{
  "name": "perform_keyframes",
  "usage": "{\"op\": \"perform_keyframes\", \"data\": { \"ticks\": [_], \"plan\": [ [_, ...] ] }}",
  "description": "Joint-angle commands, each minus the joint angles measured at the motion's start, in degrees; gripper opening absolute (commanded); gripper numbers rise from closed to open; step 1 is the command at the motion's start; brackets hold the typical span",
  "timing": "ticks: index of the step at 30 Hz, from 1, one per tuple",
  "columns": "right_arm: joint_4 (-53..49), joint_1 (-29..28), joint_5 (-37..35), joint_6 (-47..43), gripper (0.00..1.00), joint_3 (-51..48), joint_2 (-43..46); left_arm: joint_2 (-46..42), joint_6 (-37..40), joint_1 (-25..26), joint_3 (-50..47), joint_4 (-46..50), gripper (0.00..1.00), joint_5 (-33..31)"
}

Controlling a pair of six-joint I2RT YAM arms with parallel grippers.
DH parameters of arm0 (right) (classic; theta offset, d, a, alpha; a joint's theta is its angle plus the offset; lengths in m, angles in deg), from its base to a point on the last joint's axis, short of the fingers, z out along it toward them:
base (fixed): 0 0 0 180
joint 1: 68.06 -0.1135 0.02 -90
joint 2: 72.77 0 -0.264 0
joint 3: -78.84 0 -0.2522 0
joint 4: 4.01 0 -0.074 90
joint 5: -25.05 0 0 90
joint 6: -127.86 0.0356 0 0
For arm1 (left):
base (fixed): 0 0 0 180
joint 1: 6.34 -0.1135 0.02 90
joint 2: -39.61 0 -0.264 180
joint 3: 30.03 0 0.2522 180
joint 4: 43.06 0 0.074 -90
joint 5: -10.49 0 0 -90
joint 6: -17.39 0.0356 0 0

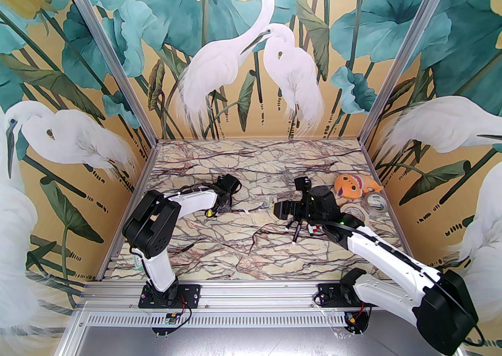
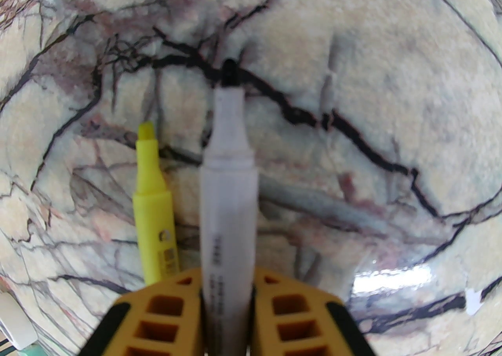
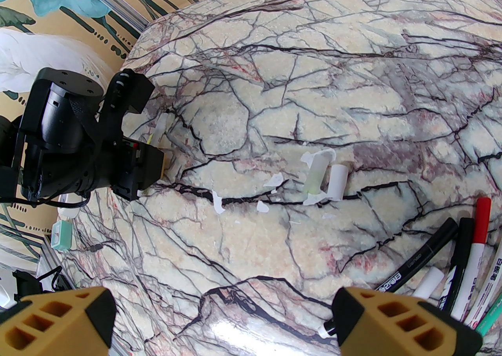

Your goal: Open the pen caps

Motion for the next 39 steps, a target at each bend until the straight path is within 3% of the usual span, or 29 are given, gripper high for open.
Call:
{"op": "perform_keyframes", "data": {
  "ticks": [1, 9, 13, 18, 21, 25, 27, 28, 35, 39],
  "plan": [
    [-0.9, -0.6, -0.5, -0.1, 0.99, 0.2, 0.4, -0.3, -0.8, -0.6, 1.3, 2.6, 0.27, -1.5],
    [-2.5, -0.5, -1.5, 0.4, 0.99, 0.1, 1.7, -4.6, -1.5, -0.4, 2.2, 4.4, 0.29, -0.3],
    [-7.3, -0.5, -6.0, 2.7, 1.00, 1.1, 2.7, -10.2, -2.3, 0.1, 1.5, 3.9, 0.30, 5.4],
    [-14.7, -0.5, -15.2, 9.6, 0.86, 2.2, 3.4, -20.9, -3.4, 0.2, -3.6, -1.0, 0.34, 17.3],
    [-18.9, -0.4, -19.7, 13.4, 0.73, 3.7, 1.0, -27.5, -3.7, 0.2, -8.2, -6.1, 0.47, 26.3],
    [-19.3, -0.4, -21.9, 16.0, 0.63, 5.4, -2.9, -35.4, -5.2, 0.3, -14.3, -13.0, 0.68, 37.3],
    [-20.0, -0.4, -23.4, 16.7, 0.56, 6.8, -4.9, -39.3, -6.6, 0.3, -17.7, -17.1, 0.94, 41.3],
    [-20.1, -0.2, -24.4, 16.9, 0.53, 7.7, -6.5, -41.2, -7.3, 0.3, -19.4, -18.9, 0.99, 42.6],
    [-18.8, 2.3, -25.7, 17.2, 0.42, 11.4, -16.0, -49.8, -11.8, 0.6, -28.2, -27.6, 0.99, 52.1],
    [-17.8, 4.3, -25.7, 17.7, 0.37, 12.4, -19.8, -53.6, -15.2, 1.2, -33.3, -32.5, 1.00, 51.1]
  ]
}}
